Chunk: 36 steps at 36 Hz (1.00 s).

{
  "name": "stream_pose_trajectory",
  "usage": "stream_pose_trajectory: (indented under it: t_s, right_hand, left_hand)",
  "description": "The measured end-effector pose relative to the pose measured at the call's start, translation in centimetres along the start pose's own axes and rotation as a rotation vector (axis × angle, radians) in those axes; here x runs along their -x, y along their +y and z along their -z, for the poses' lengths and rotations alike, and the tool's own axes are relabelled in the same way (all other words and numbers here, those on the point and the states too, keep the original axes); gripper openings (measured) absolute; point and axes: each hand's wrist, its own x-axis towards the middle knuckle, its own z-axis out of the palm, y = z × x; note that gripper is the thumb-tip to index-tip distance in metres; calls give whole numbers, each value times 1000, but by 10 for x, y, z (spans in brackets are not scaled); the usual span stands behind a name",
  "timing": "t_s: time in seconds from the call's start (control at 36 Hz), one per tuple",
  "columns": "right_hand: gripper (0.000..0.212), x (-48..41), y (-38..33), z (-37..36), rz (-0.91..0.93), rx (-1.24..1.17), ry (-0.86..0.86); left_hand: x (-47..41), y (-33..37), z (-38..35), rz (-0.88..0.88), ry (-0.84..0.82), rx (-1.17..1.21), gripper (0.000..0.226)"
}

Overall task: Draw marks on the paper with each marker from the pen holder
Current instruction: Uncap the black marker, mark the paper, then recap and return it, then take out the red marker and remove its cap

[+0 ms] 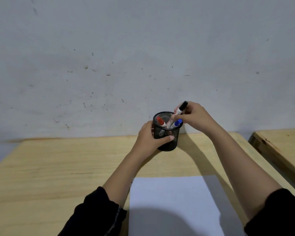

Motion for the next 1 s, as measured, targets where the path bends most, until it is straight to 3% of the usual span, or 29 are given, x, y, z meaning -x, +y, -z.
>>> stream_pose_trajectory:
  t_s: [0.22,0.44,0.56,0.64,0.81,1.0]
  right_hand:
    - [7,2,-1,-1,-16,11,10]
    - [13,9,3,-4,21,-73,152]
    - [9,21,-2,-4,166,-151,360]
    - [9,30,-10,-8,331,-135,396]
    - [14,34,-19,-24,529,210,145]
    - [24,20,-18,-25,560,659,60]
  left_hand:
    - [-6,-4,-4,0,8,13,71]
    - [-5,-4,-3,8,-1,6,69]
    - [-5,-5,-4,16,4,10,70]
    - [-5,-6,-5,14,12,25,68]
    - [-5,-8,-6,17,12,38,67]
    - [-6,-7,-4,18,-14,28,71]
